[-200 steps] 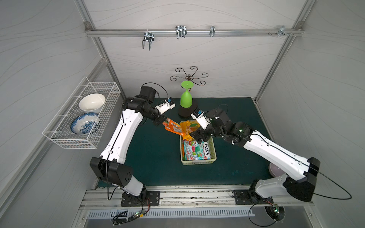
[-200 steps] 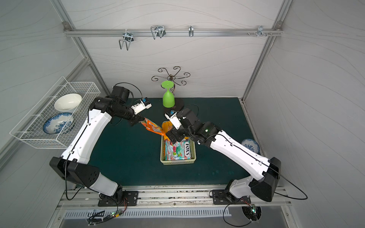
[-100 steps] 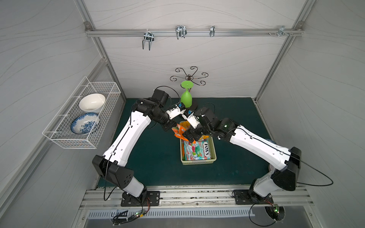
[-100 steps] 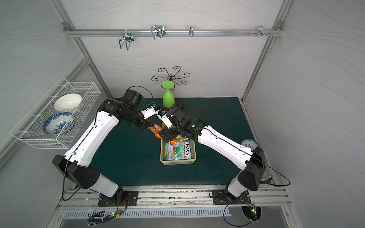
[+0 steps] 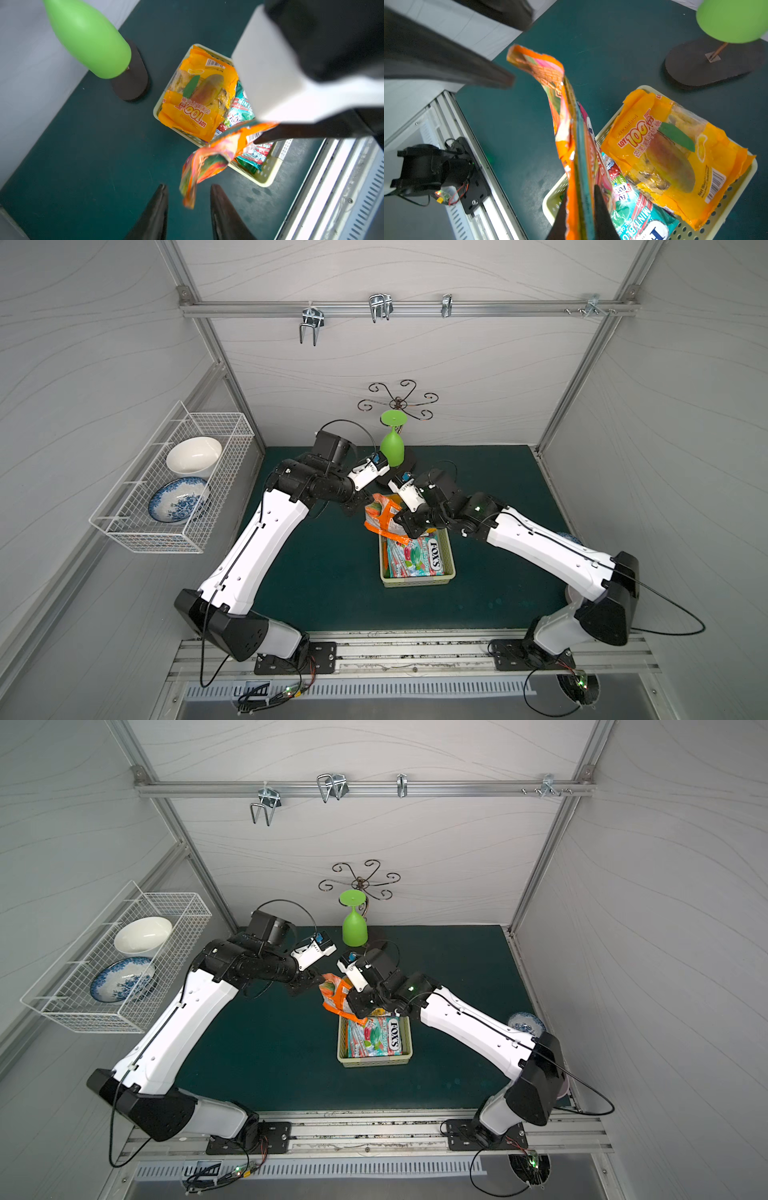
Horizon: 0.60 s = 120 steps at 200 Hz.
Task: Put the candies in the basket
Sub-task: Place the candy in the basket.
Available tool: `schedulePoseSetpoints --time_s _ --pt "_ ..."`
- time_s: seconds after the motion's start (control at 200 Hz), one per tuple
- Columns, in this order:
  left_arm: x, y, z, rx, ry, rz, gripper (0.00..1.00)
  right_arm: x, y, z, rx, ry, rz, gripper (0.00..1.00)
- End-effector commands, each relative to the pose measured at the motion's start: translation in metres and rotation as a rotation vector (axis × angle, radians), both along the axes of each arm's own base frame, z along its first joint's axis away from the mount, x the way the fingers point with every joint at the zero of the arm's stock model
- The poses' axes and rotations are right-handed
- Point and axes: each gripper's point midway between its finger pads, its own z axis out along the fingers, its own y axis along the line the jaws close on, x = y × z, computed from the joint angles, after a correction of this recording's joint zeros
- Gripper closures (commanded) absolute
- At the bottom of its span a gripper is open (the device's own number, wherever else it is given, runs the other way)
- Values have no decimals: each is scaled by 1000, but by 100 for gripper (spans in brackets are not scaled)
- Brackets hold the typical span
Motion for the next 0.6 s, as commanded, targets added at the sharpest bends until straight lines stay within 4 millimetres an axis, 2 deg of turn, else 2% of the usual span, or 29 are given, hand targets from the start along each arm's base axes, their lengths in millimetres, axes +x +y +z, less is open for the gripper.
schedulePoseSetpoints --time_s 0.0,0.105,0.195,0.3,0.395,0.455,0.595 --pt "20 6 26 -61 -113 113 56 1 -2 37 230 94 -112 100" --pt "17 15 33 -130 -90 183 51 -1 -12 37 308 165 -187 100" --pt "18 27 28 -195 -50 256 47 -4 -17 35 359 221 -241 100" --pt "22 50 22 -276 -1 366 43 -8 -22 31 420 302 -301 100" --pt "26 70 11 -312 19 461 34 -11 -27 17 463 366 -356 100" --pt "28 79 3 -333 38 502 32 -11 -33 8 466 393 -402 100" --pt "29 85 5 -385 53 530 30 -11 -49 -11 485 439 -515 100"
